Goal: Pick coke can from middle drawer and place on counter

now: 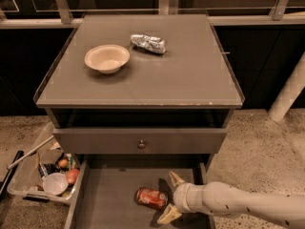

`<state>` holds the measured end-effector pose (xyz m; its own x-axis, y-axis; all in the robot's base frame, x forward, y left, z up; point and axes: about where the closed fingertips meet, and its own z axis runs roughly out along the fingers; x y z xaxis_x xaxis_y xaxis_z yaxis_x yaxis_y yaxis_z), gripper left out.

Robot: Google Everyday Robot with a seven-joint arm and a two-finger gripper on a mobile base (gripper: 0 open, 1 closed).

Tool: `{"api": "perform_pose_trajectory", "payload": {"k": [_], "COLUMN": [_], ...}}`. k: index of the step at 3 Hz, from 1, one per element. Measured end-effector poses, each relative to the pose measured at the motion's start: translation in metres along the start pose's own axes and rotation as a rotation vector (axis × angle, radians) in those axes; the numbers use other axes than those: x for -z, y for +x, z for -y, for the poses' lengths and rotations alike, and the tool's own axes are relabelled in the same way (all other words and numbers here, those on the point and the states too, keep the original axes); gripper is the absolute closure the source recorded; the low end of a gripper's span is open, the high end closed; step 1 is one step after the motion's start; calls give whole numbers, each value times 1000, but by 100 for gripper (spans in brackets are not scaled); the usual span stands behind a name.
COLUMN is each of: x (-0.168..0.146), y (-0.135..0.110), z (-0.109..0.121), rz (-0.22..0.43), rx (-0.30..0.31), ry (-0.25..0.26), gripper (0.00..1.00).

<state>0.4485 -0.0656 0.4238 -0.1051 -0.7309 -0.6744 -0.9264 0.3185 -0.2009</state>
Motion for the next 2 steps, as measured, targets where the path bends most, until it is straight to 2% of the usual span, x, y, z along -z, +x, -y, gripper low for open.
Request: {"api": "perform_pose_trajectory", "payload": {"k": [2], "x": [-41], "y": [16], "z": [5], "rz": [100], "rx": [-33], "ry": [-13], "gripper": [0]}}
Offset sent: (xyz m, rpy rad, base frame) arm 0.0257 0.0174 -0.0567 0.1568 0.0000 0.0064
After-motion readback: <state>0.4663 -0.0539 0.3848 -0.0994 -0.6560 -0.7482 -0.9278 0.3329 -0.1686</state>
